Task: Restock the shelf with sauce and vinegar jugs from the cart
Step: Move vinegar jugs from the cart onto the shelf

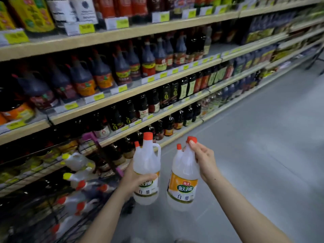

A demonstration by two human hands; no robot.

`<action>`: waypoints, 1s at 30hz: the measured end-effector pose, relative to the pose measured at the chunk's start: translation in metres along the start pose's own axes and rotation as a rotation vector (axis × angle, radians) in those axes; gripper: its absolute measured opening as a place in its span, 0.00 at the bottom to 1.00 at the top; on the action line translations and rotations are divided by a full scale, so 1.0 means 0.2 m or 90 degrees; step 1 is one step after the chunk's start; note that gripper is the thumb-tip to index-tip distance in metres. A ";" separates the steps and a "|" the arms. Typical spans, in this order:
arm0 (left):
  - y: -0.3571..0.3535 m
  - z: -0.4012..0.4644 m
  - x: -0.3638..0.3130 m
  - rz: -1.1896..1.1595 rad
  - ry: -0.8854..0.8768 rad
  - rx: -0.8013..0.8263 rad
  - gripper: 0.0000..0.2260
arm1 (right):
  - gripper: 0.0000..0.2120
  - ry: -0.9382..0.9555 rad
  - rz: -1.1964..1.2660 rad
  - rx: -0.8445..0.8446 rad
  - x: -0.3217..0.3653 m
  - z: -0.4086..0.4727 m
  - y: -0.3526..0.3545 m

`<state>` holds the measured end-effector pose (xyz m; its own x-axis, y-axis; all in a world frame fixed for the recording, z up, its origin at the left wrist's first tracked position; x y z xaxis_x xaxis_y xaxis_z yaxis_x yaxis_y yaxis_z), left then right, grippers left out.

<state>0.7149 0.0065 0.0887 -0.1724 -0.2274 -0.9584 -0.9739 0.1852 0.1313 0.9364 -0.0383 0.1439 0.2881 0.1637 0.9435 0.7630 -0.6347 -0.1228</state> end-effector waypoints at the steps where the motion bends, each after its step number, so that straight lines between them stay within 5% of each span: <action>1: -0.08 0.01 -0.01 -0.009 0.009 0.001 0.34 | 0.09 0.000 -0.003 -0.008 0.02 0.05 0.08; 11: -0.66 0.36 -0.15 0.046 0.017 0.065 0.33 | 0.14 -0.058 0.017 -0.092 0.12 0.58 0.54; 30: -1.67 1.76 -0.64 0.100 0.017 0.197 0.39 | 0.14 -0.074 0.013 -0.203 0.63 2.02 0.84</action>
<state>1.1151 0.3104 0.0772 -0.3244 -0.1975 -0.9251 -0.8446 0.5007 0.1893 1.3353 0.1804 0.1180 0.3789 0.2221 0.8984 0.5428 -0.8396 -0.0214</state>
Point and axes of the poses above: each hand's wrist, its own z-axis towards the middle knuckle, its own y-axis out of the back of the hand, x = y × z, the point moved 3 cm from there along z, towards the middle knuckle, and after that the axes turned 14 degrees about -x, right-handed, at the moved point
